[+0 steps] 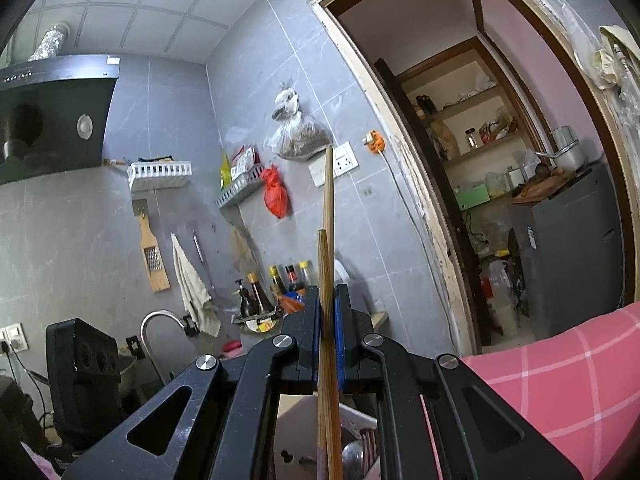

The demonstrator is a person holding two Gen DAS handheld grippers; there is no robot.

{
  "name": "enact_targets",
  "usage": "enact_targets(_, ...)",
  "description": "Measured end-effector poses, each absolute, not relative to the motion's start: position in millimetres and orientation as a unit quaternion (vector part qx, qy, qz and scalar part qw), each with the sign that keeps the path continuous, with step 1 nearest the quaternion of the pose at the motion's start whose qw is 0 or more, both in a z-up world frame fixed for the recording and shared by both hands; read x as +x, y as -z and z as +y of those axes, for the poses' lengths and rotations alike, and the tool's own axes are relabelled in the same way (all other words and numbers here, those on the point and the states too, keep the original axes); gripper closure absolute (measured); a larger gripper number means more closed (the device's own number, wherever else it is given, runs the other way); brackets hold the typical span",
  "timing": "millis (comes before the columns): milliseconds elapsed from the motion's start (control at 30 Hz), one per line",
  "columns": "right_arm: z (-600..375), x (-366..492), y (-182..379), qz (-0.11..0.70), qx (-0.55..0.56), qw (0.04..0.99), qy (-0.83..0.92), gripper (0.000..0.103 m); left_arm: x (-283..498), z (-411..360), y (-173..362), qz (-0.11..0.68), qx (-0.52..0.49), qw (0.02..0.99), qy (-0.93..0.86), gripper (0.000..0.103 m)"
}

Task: Organize utensils
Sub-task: 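Lift the Y-peeler and chopsticks and carry both toward the white basket, then lower peeler and chopsticks into the basket and open both grippers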

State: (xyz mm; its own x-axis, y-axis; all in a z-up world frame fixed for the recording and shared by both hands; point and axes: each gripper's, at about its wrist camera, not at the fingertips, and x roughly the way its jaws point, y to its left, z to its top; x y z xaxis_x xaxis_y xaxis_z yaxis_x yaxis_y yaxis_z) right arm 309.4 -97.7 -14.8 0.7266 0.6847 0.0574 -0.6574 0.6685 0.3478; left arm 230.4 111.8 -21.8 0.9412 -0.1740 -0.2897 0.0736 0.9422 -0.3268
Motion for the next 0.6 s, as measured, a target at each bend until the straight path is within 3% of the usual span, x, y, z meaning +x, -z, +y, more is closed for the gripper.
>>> enact_targets(600,-100.0,312.5,37.6,0.095,0.164,0.908,-0.373,0.097,226.3,115.5,24.7,0.191,-0.166,0.964,0.077,0.085)
